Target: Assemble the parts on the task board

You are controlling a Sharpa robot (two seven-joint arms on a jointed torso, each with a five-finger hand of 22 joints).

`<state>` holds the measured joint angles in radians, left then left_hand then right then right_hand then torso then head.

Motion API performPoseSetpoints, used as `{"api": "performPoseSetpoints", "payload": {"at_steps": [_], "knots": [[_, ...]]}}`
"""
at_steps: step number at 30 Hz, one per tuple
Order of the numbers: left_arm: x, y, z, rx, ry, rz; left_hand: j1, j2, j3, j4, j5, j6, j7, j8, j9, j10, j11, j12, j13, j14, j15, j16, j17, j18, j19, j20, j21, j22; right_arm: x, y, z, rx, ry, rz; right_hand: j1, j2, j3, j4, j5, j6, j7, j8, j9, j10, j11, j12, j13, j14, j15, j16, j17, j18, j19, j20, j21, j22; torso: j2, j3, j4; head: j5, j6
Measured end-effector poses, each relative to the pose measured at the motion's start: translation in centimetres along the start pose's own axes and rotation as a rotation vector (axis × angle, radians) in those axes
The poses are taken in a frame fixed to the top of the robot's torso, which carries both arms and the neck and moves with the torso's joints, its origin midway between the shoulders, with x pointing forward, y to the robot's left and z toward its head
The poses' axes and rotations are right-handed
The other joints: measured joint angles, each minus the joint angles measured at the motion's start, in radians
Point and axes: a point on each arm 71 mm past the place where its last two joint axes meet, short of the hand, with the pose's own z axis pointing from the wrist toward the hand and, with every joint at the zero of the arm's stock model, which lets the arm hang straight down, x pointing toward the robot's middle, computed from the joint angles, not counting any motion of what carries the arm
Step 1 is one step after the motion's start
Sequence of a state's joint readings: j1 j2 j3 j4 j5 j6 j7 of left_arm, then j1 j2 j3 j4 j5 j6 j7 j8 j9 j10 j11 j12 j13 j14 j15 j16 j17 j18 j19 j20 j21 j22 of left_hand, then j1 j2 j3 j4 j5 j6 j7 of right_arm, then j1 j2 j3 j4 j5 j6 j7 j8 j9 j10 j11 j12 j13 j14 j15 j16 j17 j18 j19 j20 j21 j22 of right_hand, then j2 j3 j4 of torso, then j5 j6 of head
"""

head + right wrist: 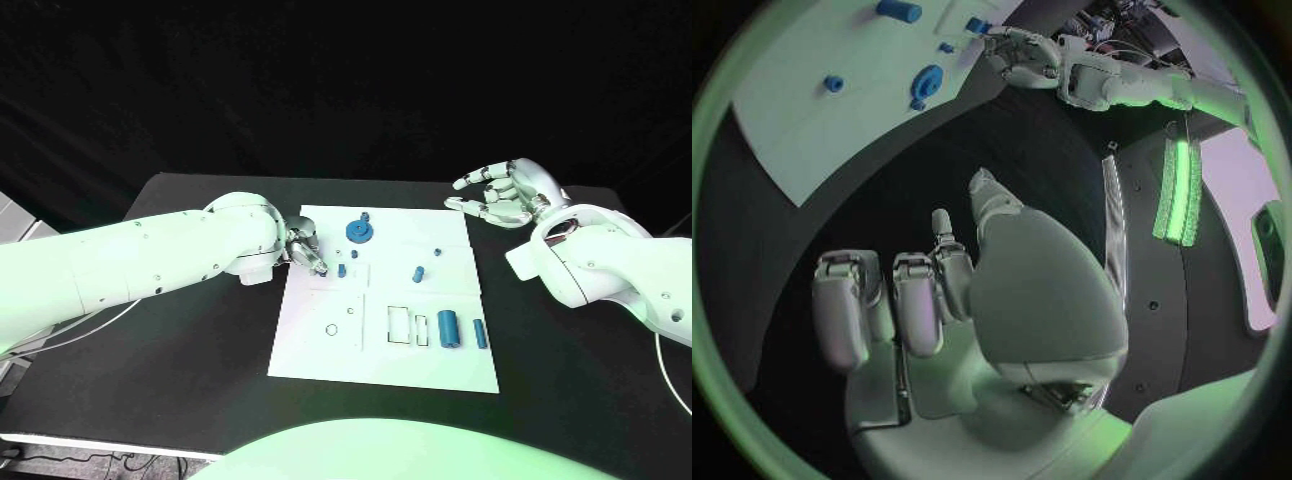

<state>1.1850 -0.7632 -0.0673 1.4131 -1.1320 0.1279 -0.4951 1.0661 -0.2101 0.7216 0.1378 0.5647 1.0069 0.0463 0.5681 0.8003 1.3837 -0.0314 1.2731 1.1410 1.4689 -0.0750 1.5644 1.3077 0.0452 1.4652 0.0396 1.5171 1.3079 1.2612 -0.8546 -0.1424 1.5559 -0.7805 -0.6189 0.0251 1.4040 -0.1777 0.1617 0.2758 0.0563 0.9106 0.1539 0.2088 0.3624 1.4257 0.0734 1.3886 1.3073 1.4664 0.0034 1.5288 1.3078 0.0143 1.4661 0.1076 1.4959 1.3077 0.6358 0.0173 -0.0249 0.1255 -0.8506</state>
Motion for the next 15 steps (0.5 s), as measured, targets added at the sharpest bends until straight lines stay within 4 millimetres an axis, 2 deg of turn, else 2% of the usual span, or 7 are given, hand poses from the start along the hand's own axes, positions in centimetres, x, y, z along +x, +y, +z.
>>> {"api": "performPoseSetpoints", "payload": {"at_steps": [15], "knots": [[-0.52, 0.22, 0.39, -0.006, 0.053, -0.070, -0.003, 0.005, -0.003, -0.003, -0.001, 0.004, 0.000, 0.001, 0.000, 0.000, 0.000, 0.000, -0.002, 0.000, 0.000, 0.000, 0.000, 0.000, 0.000, 0.000, 0.000, 0.000, 0.04, 0.02, 0.06, 0.000, 0.000, 0.000, 0.000, 0.000, 0.000, 0.000, 0.000, 0.000, 0.000, 0.000, 0.000, 0.000, 0.000, 0.000, 0.000, 0.000, 0.000, 0.000, 0.000, 0.000, 0.000, 0.000, 0.000, 0.000, 0.000, 0.0001, -0.0006, 0.001, -0.002]]}}
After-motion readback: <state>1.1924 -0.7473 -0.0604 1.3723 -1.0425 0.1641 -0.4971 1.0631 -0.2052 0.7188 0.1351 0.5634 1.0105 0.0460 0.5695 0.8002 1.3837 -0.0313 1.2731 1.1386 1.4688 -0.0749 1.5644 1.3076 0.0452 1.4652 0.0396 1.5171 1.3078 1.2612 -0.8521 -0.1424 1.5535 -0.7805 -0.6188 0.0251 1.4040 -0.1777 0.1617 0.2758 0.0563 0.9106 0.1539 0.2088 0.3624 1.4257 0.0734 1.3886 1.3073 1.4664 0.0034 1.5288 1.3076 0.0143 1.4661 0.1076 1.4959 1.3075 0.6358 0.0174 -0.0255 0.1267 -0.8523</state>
